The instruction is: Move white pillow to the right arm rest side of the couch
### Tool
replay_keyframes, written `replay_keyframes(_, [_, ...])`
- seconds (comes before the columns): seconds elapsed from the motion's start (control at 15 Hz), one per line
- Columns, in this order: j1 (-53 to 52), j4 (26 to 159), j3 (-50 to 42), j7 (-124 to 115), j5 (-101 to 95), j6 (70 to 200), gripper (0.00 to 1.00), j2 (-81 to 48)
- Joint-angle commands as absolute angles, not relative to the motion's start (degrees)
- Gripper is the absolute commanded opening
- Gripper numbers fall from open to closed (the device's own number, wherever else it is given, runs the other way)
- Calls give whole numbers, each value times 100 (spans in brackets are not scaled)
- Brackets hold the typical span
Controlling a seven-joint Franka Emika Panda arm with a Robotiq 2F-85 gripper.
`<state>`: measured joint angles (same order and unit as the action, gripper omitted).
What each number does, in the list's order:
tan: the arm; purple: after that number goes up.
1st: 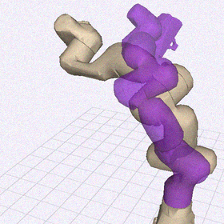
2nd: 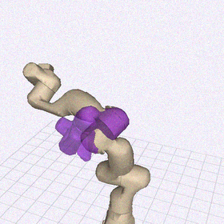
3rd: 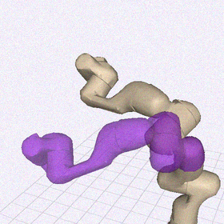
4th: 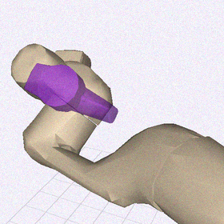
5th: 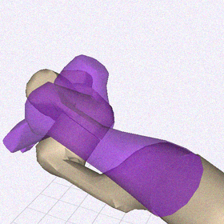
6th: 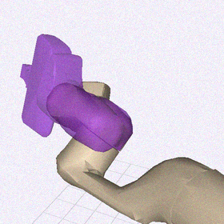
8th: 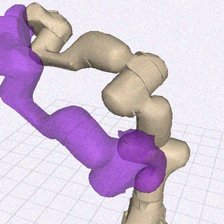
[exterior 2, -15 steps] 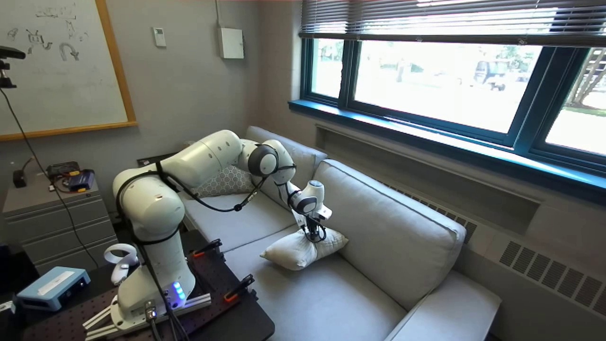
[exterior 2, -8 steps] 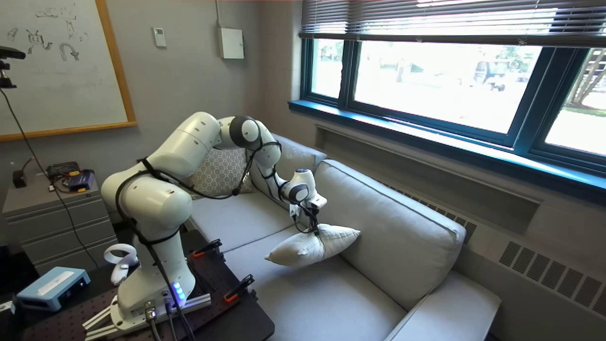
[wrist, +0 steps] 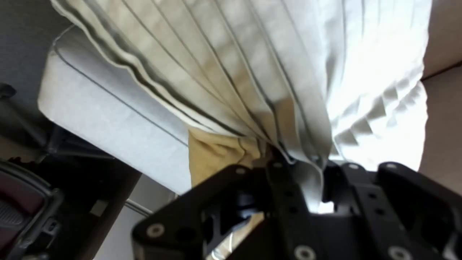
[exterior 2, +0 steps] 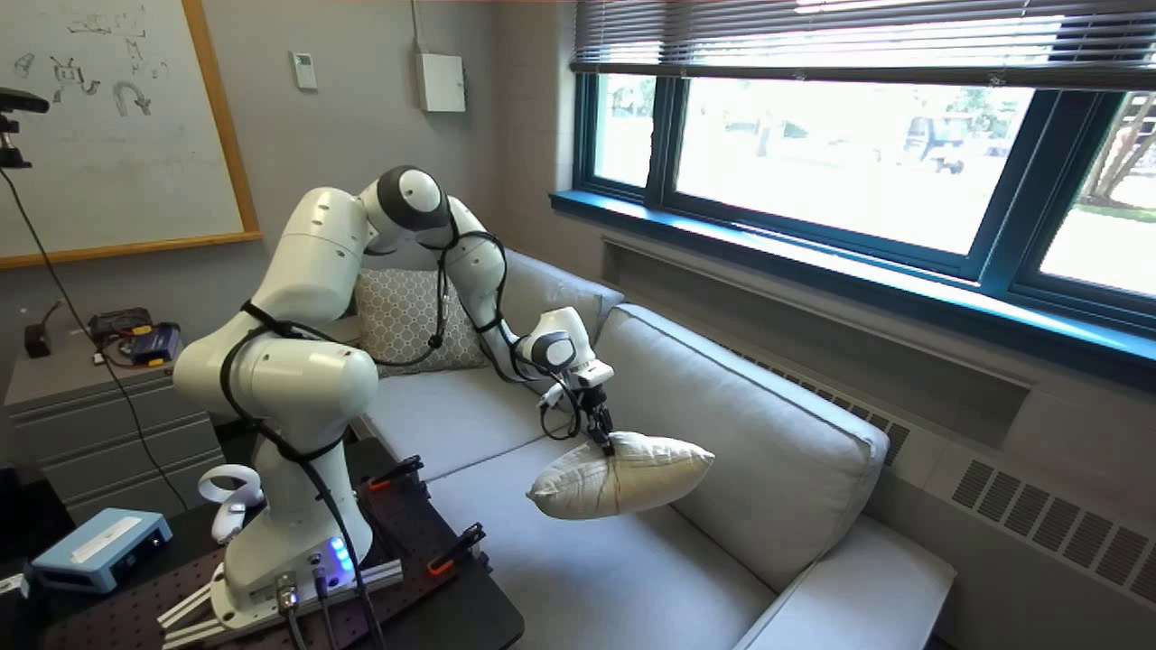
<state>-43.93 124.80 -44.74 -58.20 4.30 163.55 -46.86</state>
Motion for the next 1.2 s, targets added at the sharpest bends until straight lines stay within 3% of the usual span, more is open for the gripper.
replay_keyframes(0.0, [-4708,13261,-5028,-5719,61,16573,3,-4126])
replay_keyframes(0.47, [-3613,13056,-4713,-4112,-108,17043,3,-3976])
replay_keyframes(1.13, [-1631,11144,-3871,-2108,-639,15799,3,-4835])
